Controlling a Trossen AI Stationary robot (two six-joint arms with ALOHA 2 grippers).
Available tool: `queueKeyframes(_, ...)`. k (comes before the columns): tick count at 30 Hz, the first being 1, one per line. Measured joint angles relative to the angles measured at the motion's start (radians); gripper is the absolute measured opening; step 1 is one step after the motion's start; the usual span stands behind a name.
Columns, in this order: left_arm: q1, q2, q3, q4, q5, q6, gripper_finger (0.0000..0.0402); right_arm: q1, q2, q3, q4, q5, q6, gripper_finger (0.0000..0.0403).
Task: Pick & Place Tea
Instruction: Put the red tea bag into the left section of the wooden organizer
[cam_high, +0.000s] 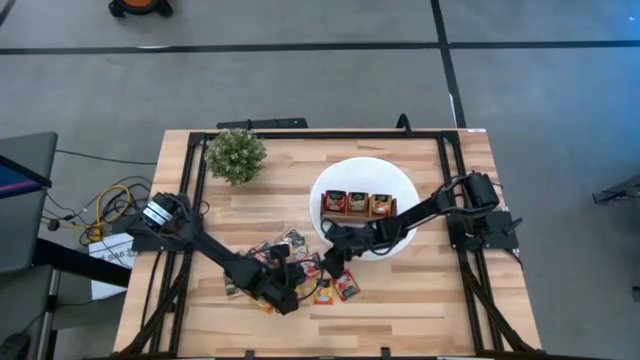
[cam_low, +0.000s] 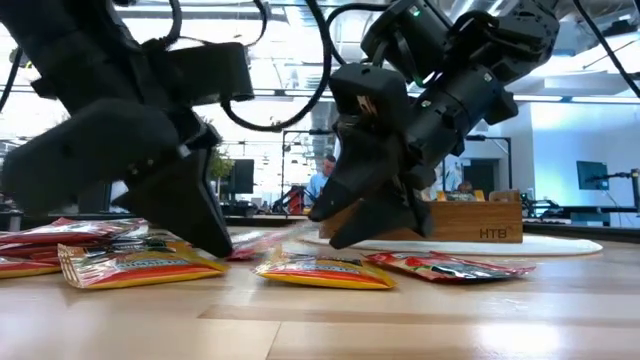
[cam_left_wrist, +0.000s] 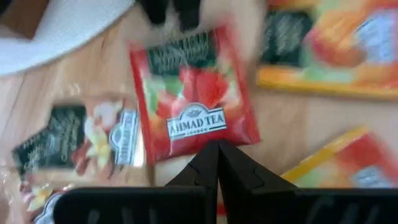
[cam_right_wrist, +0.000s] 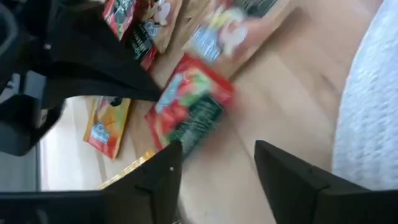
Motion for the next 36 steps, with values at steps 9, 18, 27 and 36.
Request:
queueKeyframes(9, 0.015, 0.042, 0.003, 0.036, -0.03, 0.002, 0.0, -0.002, 0.0, 0.0, 0.001, 0.027, 0.008, 0.0223)
queueKeyframes(18, 0.02, 0.047, 0.0, 0.097, -0.084, 0.016, 0.0, 0.003, 0.0, 0.0, 0.011, 0.029, -0.027, 0.0149)
queueKeyframes(27, 0.021, 0.034, -0.004, 0.087, -0.15, 0.013, 0.0, 0.018, -0.023, 0.005, -0.034, 0.056, -0.188, 0.001)
queueKeyframes(36, -0.036, -0.121, -0.002, -0.03, -0.243, -0.06, 0.0, 0.01, -0.283, 0.244, -0.804, 0.328, -0.507, 0.0002)
